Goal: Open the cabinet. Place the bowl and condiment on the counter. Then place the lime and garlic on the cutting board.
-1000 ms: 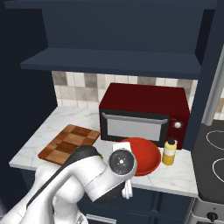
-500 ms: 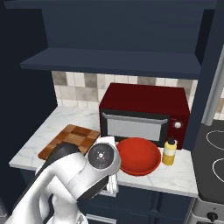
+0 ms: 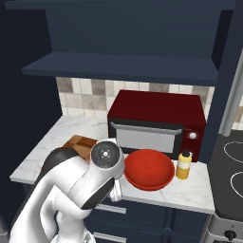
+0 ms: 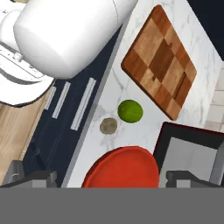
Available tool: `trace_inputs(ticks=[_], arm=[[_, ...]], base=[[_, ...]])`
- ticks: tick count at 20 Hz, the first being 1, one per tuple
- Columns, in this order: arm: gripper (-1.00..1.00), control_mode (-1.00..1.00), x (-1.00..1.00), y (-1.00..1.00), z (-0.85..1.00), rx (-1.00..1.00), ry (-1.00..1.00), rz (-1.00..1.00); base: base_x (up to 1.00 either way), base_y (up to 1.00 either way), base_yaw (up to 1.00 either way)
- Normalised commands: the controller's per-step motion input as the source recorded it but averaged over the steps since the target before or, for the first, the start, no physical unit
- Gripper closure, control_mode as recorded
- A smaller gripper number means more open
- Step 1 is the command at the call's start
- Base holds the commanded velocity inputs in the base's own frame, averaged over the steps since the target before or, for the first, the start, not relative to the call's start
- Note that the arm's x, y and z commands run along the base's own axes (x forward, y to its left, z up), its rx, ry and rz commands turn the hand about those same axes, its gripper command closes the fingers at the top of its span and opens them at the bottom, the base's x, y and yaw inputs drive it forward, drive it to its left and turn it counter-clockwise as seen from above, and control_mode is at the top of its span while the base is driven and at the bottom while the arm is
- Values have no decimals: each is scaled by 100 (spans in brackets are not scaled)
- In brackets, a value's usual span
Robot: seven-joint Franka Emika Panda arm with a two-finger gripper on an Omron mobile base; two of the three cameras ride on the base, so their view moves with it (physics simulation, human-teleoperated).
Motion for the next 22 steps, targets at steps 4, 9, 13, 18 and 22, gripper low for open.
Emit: trace_inputs(ticks=[4,9,13,18,22], arm=[[-100,-100,-9,42,0,-4,0,6],[-100,-100,-11,48,0,-7,0,5],[-100,-100,-9,46,0,-8,1,6],[-100,-100,-5,32,0,-15,0,9],[-100,-100,-9,8,0,-15,-8,8]], base=[[0,0,0],[0,0,0],[0,0,0],[0,0,0],[0,0,0]])
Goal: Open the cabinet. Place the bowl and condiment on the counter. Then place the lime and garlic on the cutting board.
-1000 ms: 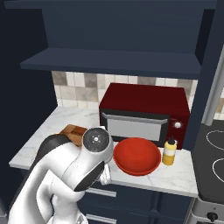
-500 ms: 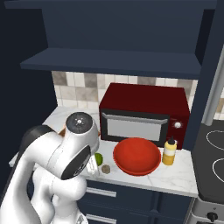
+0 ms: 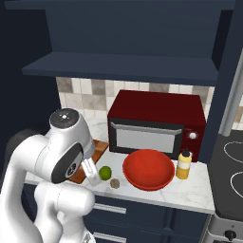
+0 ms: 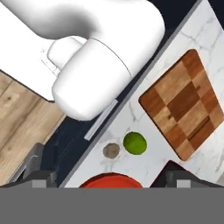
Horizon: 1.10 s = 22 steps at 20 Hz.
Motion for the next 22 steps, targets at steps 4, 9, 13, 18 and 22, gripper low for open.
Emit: trace_inputs(ticks=[4,9,13,18,22], arm=[[-100,-100,-2,0,0,-11,-7,15],[-100,-100,-14,3,0,-7,-9,21],[-100,-100,-28,13,0,-7,-6,21],[-100,-100,-12,50,0,-16,0,11],[-100,-100,-3,67,0,-20,2,2]], base=[[0,0,0],[0,0,0],[0,0,0],[0,0,0],[0,0,0]])
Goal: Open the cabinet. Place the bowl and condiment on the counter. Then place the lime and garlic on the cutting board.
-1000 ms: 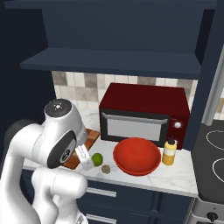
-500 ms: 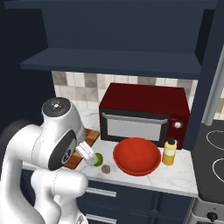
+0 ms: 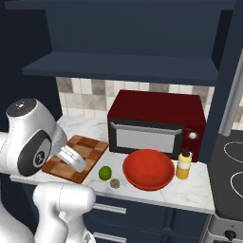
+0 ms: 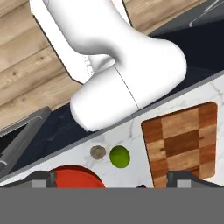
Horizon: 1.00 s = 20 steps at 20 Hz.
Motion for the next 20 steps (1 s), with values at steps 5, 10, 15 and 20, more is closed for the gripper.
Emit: trace_inputs(ticks=[5,10,15,20], arm=[[-100,-100,0,19,0,-12,6,0],[-100,-100,0,0,-11,-4,8,3],[-100,-100,0,0,-5,-3,14,6],[-100,-100,0,0,0,-7,4,18]], base=[[0,0,0],[0,0,0],[0,0,0],[0,0,0]])
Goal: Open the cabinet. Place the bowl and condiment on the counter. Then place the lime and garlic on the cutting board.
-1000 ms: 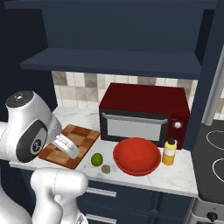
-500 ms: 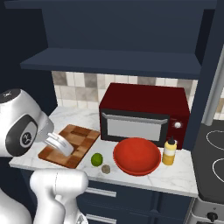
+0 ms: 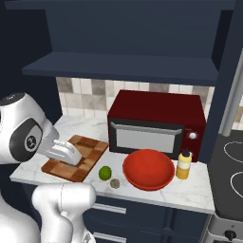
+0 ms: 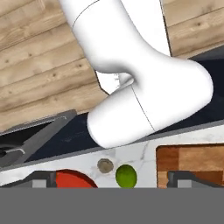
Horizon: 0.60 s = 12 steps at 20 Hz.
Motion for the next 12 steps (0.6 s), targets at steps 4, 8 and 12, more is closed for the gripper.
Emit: trace_inputs(ticks=[4,8,12], arm=[[-100,-100,-1,1,0,-8,0,22],[-100,-100,0,0,0,-8,1,25],[-100,-100,0,0,-4,-9,3,27]], base=[[0,0,0],[0,0,0],[0,0,0]])
